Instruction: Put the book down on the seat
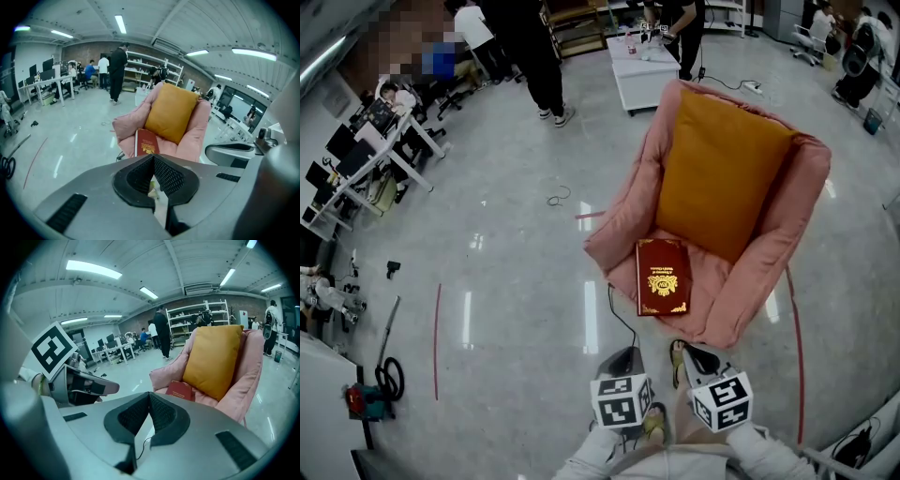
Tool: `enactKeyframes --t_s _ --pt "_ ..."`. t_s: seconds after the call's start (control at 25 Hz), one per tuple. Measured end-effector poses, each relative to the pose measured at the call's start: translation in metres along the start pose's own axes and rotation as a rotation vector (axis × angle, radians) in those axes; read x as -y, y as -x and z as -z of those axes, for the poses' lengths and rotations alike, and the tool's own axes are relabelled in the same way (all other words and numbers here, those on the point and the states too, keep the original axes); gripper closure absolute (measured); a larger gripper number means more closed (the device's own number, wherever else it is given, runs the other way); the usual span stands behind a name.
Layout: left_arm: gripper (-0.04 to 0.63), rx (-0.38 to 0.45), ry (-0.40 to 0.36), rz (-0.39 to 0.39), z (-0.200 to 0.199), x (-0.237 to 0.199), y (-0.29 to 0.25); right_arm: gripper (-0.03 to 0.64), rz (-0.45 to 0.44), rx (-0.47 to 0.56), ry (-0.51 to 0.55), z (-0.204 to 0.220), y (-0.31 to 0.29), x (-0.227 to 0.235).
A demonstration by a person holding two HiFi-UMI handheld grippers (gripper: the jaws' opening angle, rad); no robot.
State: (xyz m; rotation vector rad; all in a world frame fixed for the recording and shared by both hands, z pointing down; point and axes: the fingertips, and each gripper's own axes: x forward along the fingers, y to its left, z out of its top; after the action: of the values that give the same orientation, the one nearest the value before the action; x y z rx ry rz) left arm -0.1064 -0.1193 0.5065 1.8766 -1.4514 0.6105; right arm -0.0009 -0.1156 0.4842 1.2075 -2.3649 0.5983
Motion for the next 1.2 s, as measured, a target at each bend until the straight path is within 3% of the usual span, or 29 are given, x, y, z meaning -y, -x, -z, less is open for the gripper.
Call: enactKeyframes --t_s 0.84,1.2 --pt "0.589 0.046 -0.044 0.021 0.026 0.004 0.057 0.612 0.021 0.036 0.081 0.009 0.051 -0.039" --pt "0.589 0.073 -0.052 0.024 0.019 0.006 0.067 0.612 0.020 0.059 0.110 -0.001 0.059 -0.049"
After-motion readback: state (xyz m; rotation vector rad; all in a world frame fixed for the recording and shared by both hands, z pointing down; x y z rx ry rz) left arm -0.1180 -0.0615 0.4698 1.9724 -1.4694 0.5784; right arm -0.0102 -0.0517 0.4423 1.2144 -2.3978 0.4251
